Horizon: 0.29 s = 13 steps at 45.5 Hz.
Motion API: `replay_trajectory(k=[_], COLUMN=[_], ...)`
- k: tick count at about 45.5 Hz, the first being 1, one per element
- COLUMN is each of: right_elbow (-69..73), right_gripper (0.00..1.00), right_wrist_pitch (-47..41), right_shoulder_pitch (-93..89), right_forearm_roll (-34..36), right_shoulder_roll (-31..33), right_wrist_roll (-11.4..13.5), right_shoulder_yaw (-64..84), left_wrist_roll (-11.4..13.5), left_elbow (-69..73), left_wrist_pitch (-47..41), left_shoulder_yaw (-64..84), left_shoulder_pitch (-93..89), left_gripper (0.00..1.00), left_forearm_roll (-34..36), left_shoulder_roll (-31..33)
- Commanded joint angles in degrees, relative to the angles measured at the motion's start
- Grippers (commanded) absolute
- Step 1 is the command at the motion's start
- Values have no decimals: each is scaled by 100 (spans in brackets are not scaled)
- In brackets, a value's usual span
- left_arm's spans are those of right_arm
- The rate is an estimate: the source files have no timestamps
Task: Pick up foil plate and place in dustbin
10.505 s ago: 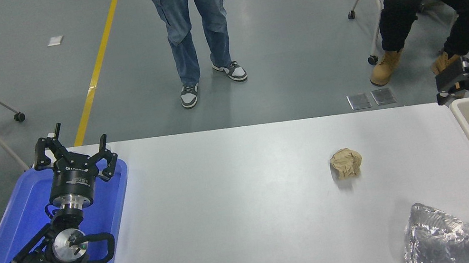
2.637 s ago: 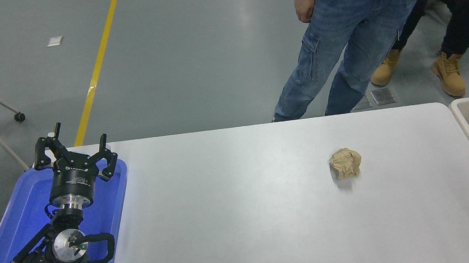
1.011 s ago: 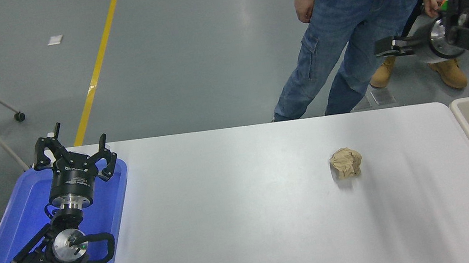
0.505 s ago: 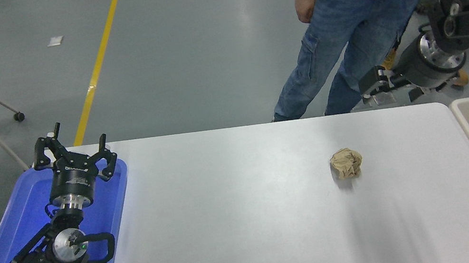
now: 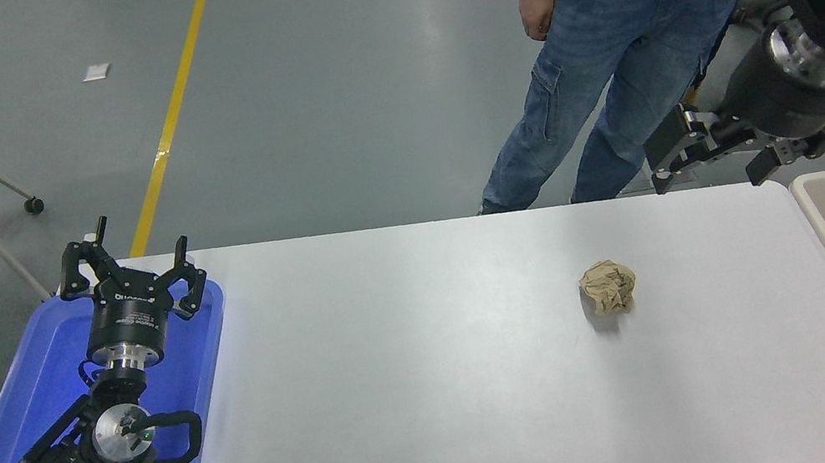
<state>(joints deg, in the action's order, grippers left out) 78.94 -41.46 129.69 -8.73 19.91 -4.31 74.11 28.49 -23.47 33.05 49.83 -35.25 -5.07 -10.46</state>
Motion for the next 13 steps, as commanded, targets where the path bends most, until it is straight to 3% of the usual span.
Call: replay_trajectory(k=[1, 13], right_elbow=[165, 227], right_gripper=[100, 100], right_wrist_pitch=[-222, -222], right_shoulder_pitch=[329, 355], right_forearm_roll=[-15, -15], right_shoulder_roll=[-5, -14], right_wrist_roll=[27, 35], right_shoulder_yaw=[-2, -11], left_wrist_roll=[-1, -1], left_elbow=[0, 0], left_wrist_pitch=[0, 0], left_shoulder_yaw=[0, 0], left_shoulder_pitch=[1, 1], left_gripper=[100, 100], left_forearm_roll=[-3, -3], left_shoulder_roll=[0, 0])
